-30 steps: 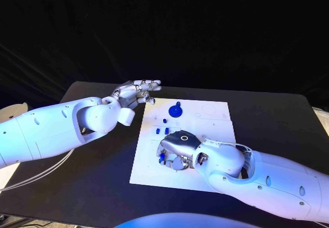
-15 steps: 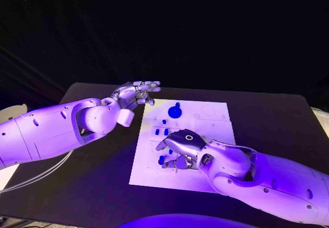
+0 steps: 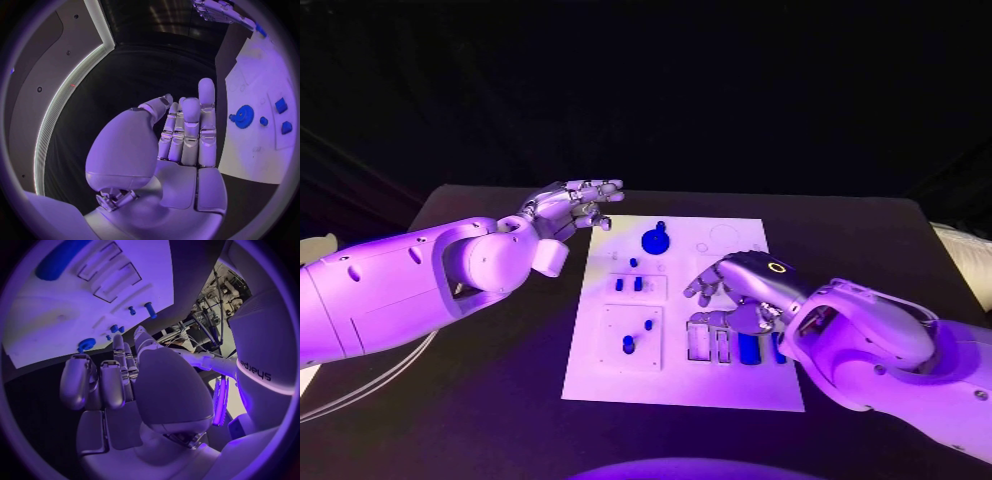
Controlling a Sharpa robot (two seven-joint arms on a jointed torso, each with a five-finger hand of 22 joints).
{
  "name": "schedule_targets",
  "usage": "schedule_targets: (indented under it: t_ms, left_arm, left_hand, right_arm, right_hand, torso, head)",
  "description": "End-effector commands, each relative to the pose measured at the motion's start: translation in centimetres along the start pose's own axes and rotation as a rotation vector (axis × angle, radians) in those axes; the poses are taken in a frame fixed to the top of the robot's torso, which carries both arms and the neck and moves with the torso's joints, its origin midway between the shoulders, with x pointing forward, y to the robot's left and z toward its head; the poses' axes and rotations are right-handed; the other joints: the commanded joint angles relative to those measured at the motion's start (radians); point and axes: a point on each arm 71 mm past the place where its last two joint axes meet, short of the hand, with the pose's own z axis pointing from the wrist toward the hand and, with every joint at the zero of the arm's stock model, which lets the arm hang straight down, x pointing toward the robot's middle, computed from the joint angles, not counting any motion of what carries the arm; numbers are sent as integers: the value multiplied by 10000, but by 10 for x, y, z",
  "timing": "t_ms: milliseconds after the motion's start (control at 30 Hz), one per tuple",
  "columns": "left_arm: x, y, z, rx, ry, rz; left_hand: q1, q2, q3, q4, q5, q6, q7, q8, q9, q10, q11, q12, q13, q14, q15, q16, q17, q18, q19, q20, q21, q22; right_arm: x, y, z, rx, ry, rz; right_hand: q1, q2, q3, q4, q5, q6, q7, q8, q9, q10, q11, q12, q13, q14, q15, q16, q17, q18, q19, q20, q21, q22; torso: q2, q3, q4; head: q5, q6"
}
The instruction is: Assemble the parts on the task board
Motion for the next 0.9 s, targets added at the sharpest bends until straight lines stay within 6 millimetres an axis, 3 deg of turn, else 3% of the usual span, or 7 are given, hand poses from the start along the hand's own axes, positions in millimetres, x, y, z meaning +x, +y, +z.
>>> schedule_targets:
  t_ms: [33,200,233,267,400,500,900]
  left_arm:
    - [4,0,0,22,294,23]
    - [6,1,-1,25,331,22]
    - [7,1,-1,25,339,20]
    - [7,1,-1,23,346,19]
    - [8,2,0,14,361,17]
    - [8,2,0,5,375,13]
    - [8,2,-1,0,367,13]
  left_hand:
    - [-56,4,-35,-11,34,-58,-18,53,-2,-72,-27,64,-6,-71,27,-31,-8,178,-72,18,-25,-16]
    - [-56,4,-35,-11,34,-58,-18,53,-2,-72,-27,64,-6,-71,27,-31,-8,178,-72,18,-25,-16]
    - [-56,4,-35,-11,34,-58,-18,53,-2,-72,-27,64,-6,-71,27,-31,-8,178,-72,18,-25,-16]
    - [-56,4,-35,-11,34,-58,-18,53,-2,-72,-27,64,-6,-71,27,-31,-8,178,-72,18,-25,-16]
    - [-56,4,-35,-11,34,-58,-18,53,-2,-72,-27,64,-6,-71,27,-31,-8,178,-72,18,-25,-16]
    - [-56,4,-35,-11,34,-58,-18,53,-2,-72,-27,64,-6,-71,27,-31,-8,178,-72,18,-25,-16]
    - [-56,4,-35,-11,34,-58,-18,53,-2,-72,-27,64,-6,-71,27,-31,-8,178,-72,18,-25,-16]
  right_arm:
    - [-5,-24,-17,2162,-36,1777]
    - [0,-46,-43,3946,329,1853]
    - [2,-49,-47,4195,407,1812]
    - [4,-51,-52,4510,557,1726]
    - [9,-56,-59,5046,868,1452]
    - [11,-58,-61,5192,1043,1244]
    - [27,-58,-55,5135,1683,750]
  right_hand:
    - [-202,9,-58,64,59,198,-144,81,18,971,-272,412,302,662,-178,257,323,-116,183,-159,294,398]
    - [-1446,-109,-722,71,1319,287,-364,242,38,1752,-500,1562,1497,689,-393,453,527,-187,314,-419,558,744]
    - [-1764,-62,-941,38,1826,333,-425,318,66,1830,-542,2663,2716,704,-443,534,625,-208,350,-467,630,845]
    - [-1959,1,-1304,31,2399,357,-497,454,132,1782,-609,4983,5343,725,-478,686,818,-237,393,-539,735,995]
    - [-2237,418,-1976,109,2480,272,-531,742,333,1812,-579,9072,9953,789,-491,1065,1363,-289,476,-545,931,1293]
    - [-2207,608,-2264,95,2499,191,-523,894,498,1922,-578,10394,11451,827,-499,1258,1658,-328,525,-508,1035,1452]
    - [-2420,778,-2751,152,2342,117,-510,1124,780,1880,-593,10778,12046,839,-462,1353,1799,-339,539,-495,1090,1544]
  torso:
    - [-25,-39,-112]
    - [-27,-82,-201]
    - [-27,-87,-222]
    - [-27,-91,-249]
    - [-35,-116,-294]
    - [-39,-112,-276]
    - [-30,-106,-283]
  head:
    - [-188,63]
    - [-340,93]
    - [-368,98]
    - [-391,100]
    - [-418,115]
    - [-448,103]
    - [-394,91]
